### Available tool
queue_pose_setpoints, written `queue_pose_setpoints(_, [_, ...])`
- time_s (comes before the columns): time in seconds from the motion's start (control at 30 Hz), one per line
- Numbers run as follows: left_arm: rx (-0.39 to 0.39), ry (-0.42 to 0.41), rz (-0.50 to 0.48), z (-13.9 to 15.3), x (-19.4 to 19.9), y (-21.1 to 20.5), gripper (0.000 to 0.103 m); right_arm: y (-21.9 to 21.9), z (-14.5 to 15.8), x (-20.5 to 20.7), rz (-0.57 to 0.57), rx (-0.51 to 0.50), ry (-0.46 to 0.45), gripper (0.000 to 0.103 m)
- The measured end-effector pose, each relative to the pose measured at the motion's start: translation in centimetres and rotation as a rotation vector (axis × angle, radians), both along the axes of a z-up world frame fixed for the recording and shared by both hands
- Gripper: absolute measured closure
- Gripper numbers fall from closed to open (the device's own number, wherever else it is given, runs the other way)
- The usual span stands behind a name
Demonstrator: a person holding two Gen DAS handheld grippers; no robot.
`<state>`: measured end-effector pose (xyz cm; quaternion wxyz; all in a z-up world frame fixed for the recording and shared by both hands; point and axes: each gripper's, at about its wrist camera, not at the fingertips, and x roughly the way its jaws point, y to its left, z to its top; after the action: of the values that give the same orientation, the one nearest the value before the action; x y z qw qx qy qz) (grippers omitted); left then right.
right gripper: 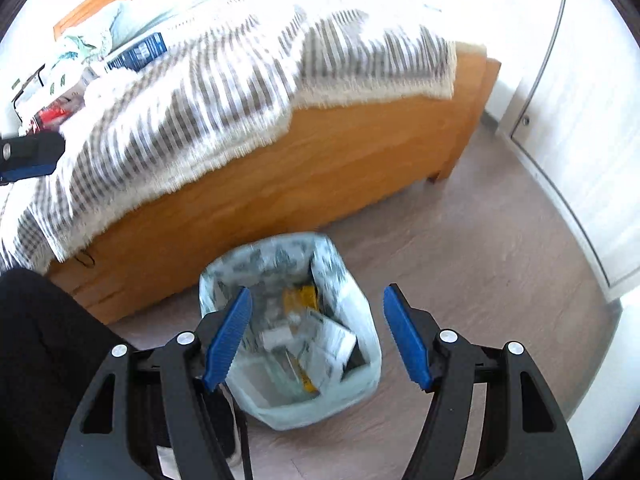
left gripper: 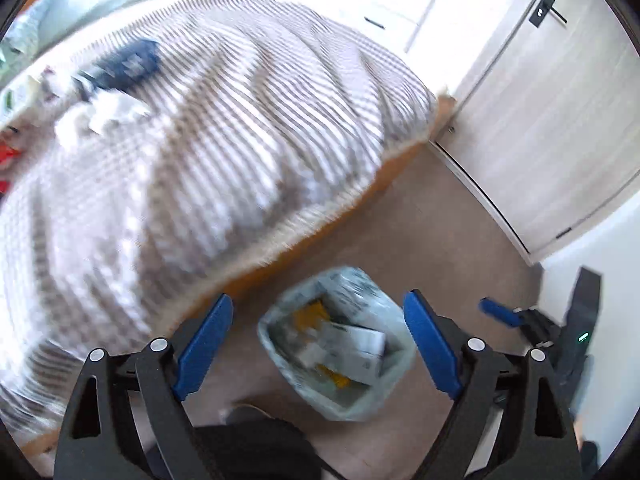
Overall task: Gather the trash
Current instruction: 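Move both tools from the bin back over the trash on the bed, then grasp the white-green milk carton by its cap end with the right tool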
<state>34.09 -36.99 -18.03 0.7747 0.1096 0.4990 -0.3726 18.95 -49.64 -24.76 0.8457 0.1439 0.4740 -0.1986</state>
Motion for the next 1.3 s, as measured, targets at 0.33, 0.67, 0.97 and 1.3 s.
queue_pose_setpoints(0.33, [-0.089,-0.119,0.186,5.0,9.4,11.5,0.018,3.8,7.0,6.9,0.06,-0.075,-0.154,0.032])
queue_pose_setpoints(0.67, [-0.171,-0.203,0.532,8.2,21.8,25.8,0.018,9.4,10.2,14.3,0.195,-0.117,-0.204,0.032])
queue_pose_setpoints(0.97, [-0.298,0.028,0.721,3.0,29.8,37.2,0.031,14.9,10.3,21.1,0.31,-0.106,-0.208,0.032])
queue_pose_setpoints(1.3, [-0.455,0.185,0.791,0.5,34.0,39.2,0.031,20.9,12.4,35.9,0.476,0.12,-0.321,0.032])
